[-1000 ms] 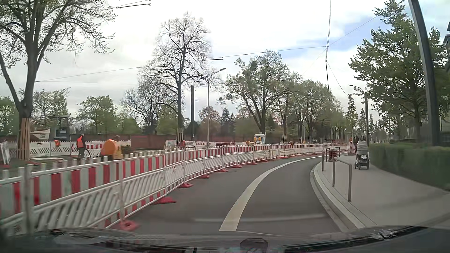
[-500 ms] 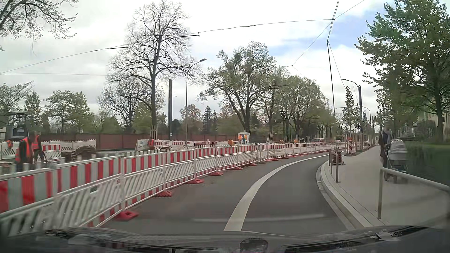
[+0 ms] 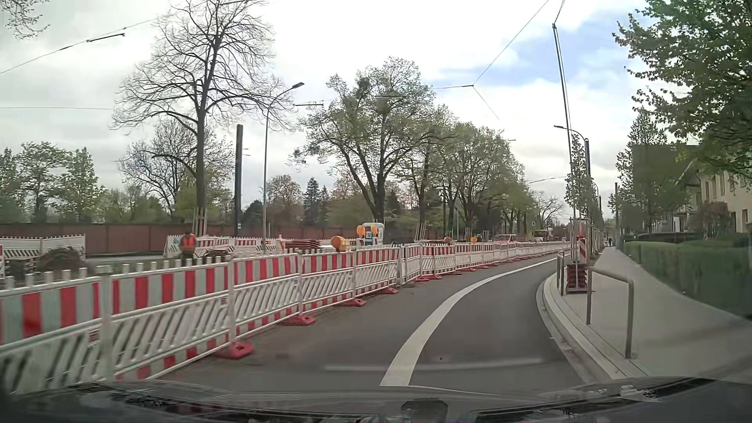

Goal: Follow the waypoints while adhering to traffic rules and regulations

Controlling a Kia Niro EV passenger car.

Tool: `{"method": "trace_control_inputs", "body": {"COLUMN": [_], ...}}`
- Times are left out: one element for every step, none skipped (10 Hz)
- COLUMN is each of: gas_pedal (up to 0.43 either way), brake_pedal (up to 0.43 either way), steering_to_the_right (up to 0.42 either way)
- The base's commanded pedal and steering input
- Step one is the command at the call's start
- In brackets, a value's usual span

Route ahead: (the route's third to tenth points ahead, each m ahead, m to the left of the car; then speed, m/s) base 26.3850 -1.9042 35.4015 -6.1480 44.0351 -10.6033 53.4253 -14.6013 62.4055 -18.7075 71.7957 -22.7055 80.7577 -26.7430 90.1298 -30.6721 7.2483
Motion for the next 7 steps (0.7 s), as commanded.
{"method": "trace_control_inputs", "body": {"gas_pedal": [0.067, 0.067, 0.067, 0.067, 0.067, 0.067, 0.067], "brake_pedal": [0.000, 0.000, 0.000, 0.000, 0.000, 0.000, 0.000], "steering_to_the_right": [0.100, 0.100, 0.101, 0.103, 0.104, 0.106, 0.108]}}
